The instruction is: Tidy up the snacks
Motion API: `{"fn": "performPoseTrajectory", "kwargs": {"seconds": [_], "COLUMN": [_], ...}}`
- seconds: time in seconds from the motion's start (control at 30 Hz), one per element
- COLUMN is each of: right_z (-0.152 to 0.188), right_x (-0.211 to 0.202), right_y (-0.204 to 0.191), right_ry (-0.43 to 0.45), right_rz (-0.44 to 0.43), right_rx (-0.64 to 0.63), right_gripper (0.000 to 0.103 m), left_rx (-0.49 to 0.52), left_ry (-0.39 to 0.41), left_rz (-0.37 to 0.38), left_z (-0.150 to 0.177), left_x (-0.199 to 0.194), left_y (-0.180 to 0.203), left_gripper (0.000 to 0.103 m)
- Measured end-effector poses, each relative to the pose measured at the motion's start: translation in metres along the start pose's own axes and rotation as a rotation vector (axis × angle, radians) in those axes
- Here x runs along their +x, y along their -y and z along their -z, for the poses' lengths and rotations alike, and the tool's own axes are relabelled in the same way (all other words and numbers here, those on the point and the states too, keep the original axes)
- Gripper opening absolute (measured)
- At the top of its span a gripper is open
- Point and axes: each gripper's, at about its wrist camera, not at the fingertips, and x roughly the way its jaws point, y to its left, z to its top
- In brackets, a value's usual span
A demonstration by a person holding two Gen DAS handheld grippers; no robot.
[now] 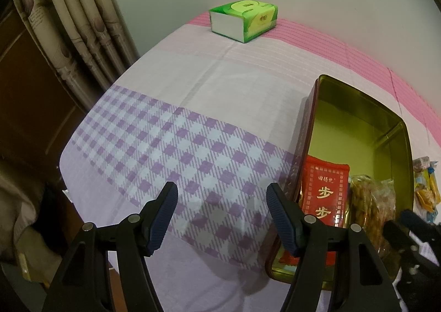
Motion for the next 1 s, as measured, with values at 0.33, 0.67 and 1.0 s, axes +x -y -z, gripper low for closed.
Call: {"fn": "performPoseTrajectory", "kwargs": {"seconds": [0.33, 0.67, 1.0], "right_z": [0.012, 0.034, 0.053], "right_x": [-0.045, -0.051, -0.029], "right_y": [0.087, 0.195, 0.227], "right_ry": [0.076, 0.034, -0.019], "right_rz": [0.093, 0.25, 0.186], "right_rx": [0.132, 0.279, 0.415], "right_gripper": [0.041, 0.041, 0.041], "left_rx": [0.008, 0.04, 0.07], "left_ry": [0.007, 0.018, 0.106], "left_rz": [-0.013, -0.027, -0.033], "left_z": [-0.001, 0.0, -0.001], "left_x": [0.0, -0.002, -0.012], "left_y": [-0.003, 0.005, 0.014], "left_gripper": [0.067, 0.067, 0.069]}}
